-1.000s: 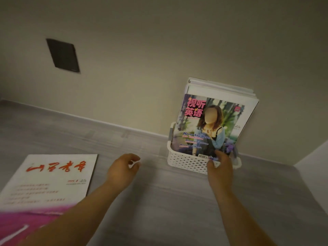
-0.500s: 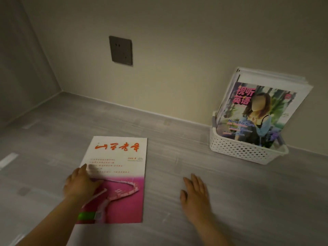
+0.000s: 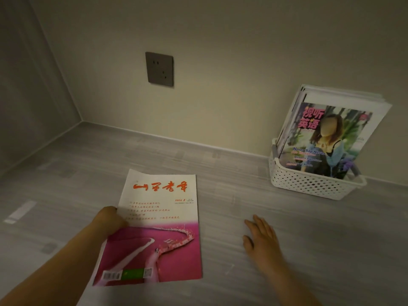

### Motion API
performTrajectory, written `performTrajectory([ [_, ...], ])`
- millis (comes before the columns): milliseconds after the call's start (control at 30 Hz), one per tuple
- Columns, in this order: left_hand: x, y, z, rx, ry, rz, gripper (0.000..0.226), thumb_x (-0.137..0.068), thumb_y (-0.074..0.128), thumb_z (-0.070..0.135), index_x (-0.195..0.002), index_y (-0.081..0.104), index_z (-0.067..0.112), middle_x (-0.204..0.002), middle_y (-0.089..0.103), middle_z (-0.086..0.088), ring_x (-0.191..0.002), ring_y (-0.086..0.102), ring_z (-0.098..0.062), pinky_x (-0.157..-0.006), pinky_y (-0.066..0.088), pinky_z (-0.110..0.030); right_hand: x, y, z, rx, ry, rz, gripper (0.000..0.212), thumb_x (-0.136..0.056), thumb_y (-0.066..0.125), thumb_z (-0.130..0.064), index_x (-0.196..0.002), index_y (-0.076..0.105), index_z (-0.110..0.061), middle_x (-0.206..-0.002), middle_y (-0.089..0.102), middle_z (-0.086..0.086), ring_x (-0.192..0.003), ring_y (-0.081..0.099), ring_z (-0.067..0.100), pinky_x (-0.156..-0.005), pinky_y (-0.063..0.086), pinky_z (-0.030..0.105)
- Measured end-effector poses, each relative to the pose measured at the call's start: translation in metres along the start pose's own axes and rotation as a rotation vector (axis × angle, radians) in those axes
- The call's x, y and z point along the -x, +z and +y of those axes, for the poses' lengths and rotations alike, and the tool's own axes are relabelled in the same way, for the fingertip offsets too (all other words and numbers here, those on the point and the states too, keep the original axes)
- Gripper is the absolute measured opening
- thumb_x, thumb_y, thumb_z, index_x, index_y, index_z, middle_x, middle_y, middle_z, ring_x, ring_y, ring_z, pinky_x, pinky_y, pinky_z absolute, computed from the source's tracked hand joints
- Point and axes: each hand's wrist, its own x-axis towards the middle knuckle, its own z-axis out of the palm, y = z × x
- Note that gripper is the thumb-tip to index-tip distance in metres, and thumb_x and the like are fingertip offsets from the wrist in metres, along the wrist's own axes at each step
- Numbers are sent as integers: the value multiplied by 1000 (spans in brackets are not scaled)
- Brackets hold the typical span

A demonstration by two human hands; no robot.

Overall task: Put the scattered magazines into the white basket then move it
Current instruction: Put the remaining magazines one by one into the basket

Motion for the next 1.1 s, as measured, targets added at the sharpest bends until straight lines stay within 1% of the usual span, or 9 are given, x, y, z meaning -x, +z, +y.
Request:
performTrajectory([
  [133, 16, -6, 9, 152, 216, 69, 33, -85, 47, -3, -117, 48, -7, -118, 57, -29, -101, 54, -39, -82, 42, -41, -6, -11, -5, -135, 53, -43, 50, -90, 45, -25, -137, 29, -21, -153, 17, 5, -141, 14, 18, -113, 11, 26],
  [267, 42, -16, 37, 301, 510, 139, 25, -85, 47, -3, -109, 54, 1, -101, 63, -17, -86, 58, -28, -68, 41, -28, -13, -28, -25, -672, 198, -33, 52, -87, 54, -14, -134, 33, -9, -141, 39, 14, -125, 42, 24, -101, 33, 28],
  [367, 63, -20, 66, 449, 651, 97, 21, -87, 48, 3, -95, 53, 22, -86, 60, 1, -73, 55, -7, -60, 40, -18, -13, -45, -39, -953, 179, -131, 56, -86, 56, -22, -135, 29, -14, -130, 48, 7, -112, 48, 15, -91, 37, 26],
  [467, 82, -15, 101, 579, 729, 44, 32, -87, 49, 7, -80, 51, 38, -81, 59, 13, -74, 55, -4, -60, 41, -20, -13, -67, -38, -1123, 83, -167, 43, -84, 59, -22, -124, 43, -22, -122, 57, -2, -110, 54, 13, -95, 45, 31],
  [533, 92, -6, 127, 656, 761, 18, 32, -87, 49, 7, -78, 52, 38, -83, 59, 16, -76, 56, -4, -61, 42, -20, -15, -85, -26, -1221, 32, -103, 32, -82, 59, -12, -111, 55, -25, -111, 65, -4, -102, 61, 11, -81, 53, 24],
  [667, 100, 25, 188, 747, 790, -22, 29, -86, 51, 6, -80, 54, 35, -82, 60, 18, -75, 57, -1, -58, 45, -16, -24, -134, 14, -1226, 75, 116, 27, -80, 60, -7, -97, 62, -28, -87, 69, -14, -77, 67, 4, -57, 51, 16],
  [867, 102, 69, 298, 844, 866, -87, 28, -83, 55, 2, -107, 62, 13, -87, 64, 10, -71, 59, 2, -53, 51, -4, -61, -211, 84, -1185, 170, 447, 31, -81, 58, -3, -111, 57, -11, -100, 63, 10, -79, 60, 20, -68, 50, 31],
  [1000, 96, 96, 357, 835, 902, -165, 29, -81, 57, 0, -110, 61, 1, -97, 62, 0, -73, 62, -7, -55, 51, -4, -84, -249, 123, -1222, 162, 596, 32, -81, 58, -3, -109, 55, -19, -82, 62, -3, -67, 58, 6, -43, 49, 13],
  [1100, 84, 121, 381, 797, 879, -193, 29, -82, 56, 1, -111, 60, -2, -98, 61, -2, -86, 60, -17, -55, 51, -4, -102, -255, 149, -1173, 192, 604, 38, -81, 57, -1, -118, 53, -7, -97, 61, 7, -73, 57, 13, -45, 47, 14],
])
